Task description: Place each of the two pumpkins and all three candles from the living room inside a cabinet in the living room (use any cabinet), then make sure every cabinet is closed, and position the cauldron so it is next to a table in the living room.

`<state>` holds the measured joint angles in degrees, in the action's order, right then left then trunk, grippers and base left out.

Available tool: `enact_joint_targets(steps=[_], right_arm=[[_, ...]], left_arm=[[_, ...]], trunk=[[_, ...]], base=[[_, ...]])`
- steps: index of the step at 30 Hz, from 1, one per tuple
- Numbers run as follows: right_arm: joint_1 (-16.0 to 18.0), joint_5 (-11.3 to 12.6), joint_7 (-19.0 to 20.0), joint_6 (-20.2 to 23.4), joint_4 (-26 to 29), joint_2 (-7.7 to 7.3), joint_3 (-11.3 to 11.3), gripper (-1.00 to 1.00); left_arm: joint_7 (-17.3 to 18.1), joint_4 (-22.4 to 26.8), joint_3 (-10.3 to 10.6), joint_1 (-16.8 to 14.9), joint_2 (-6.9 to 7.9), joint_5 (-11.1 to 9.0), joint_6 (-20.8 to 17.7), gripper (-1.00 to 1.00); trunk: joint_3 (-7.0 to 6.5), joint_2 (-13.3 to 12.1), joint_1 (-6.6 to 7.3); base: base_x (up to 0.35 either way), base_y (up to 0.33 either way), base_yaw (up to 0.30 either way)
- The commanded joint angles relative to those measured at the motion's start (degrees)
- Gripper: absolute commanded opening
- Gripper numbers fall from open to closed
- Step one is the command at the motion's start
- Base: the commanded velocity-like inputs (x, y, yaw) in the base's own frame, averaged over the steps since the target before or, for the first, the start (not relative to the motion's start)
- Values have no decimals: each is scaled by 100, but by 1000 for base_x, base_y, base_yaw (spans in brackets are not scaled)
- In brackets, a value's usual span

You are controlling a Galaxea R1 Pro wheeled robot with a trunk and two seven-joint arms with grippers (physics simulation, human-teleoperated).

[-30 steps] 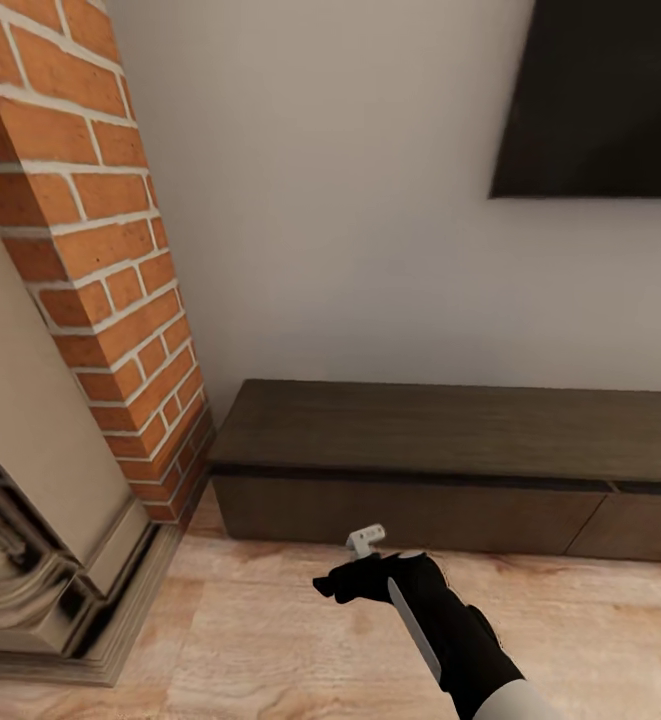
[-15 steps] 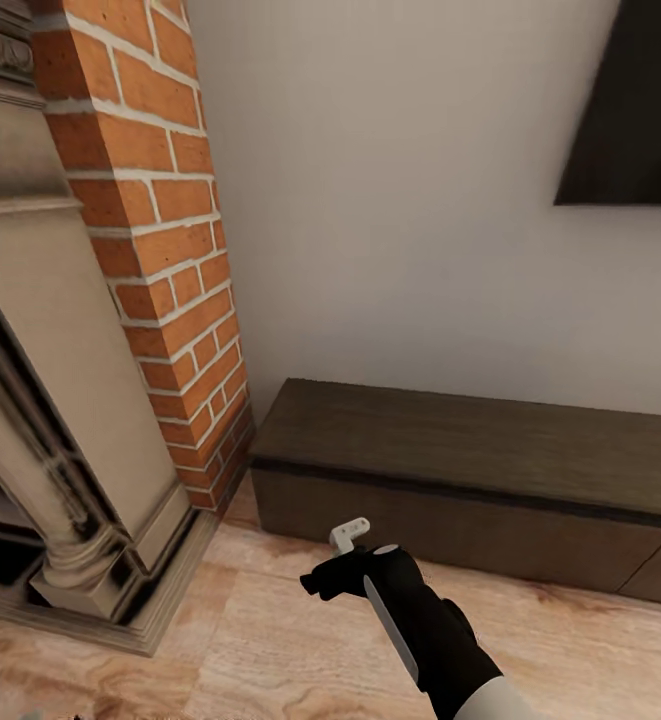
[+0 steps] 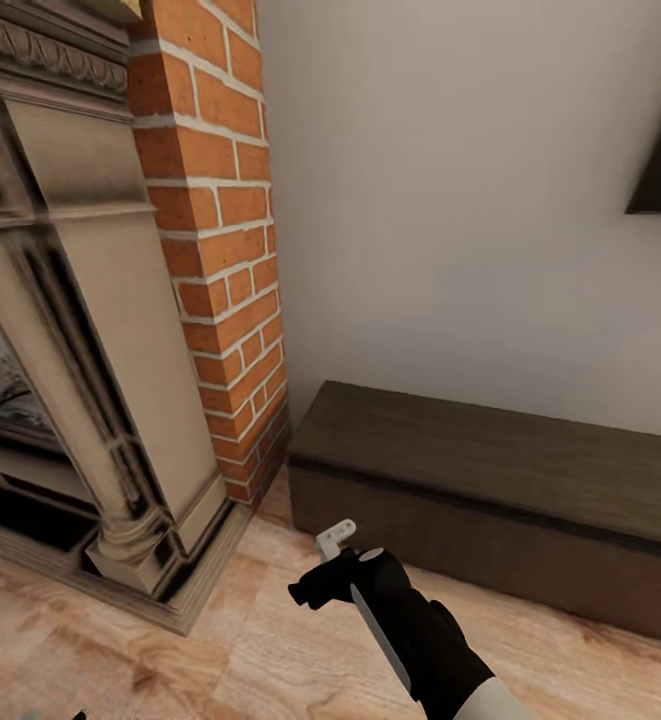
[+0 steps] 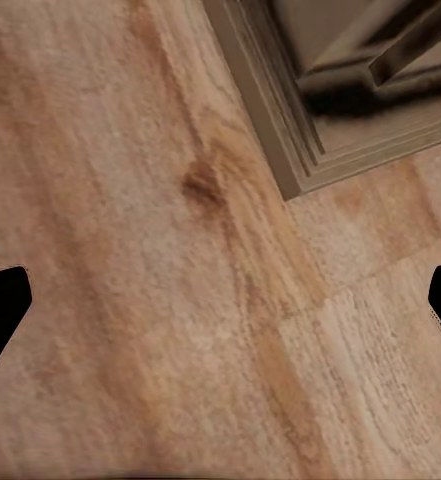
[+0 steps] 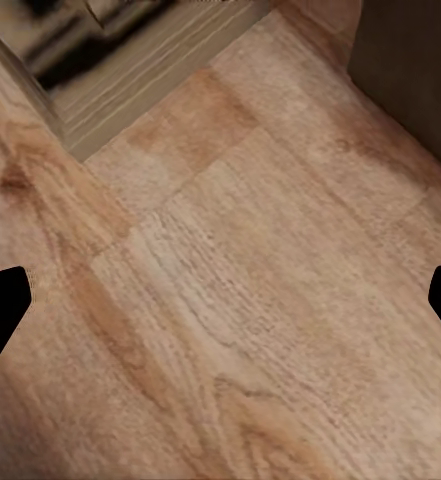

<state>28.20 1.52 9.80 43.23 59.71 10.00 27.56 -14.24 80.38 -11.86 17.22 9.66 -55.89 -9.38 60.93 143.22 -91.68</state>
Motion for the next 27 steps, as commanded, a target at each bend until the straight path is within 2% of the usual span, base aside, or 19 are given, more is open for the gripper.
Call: enact_joint_targets(steps=[1, 9, 27], right_arm=[[3, 14, 4, 27, 5, 0, 9, 100], [-4, 10, -1, 28, 12, 0, 19, 100], [-16, -1, -39, 28, 14, 0, 26, 100]], left_arm=[[-32, 5, -1, 1, 4, -146, -25, 100], [-29, -46, -15, 2, 9, -302, -21, 100], [-24, -34, -16, 1, 4, -316, 20, 100]], trunk=[[-3, 2, 1], [-60, 2, 1], [-189, 2, 1]], base=[[0, 0, 233], [0, 0, 228], [0, 0, 224]])
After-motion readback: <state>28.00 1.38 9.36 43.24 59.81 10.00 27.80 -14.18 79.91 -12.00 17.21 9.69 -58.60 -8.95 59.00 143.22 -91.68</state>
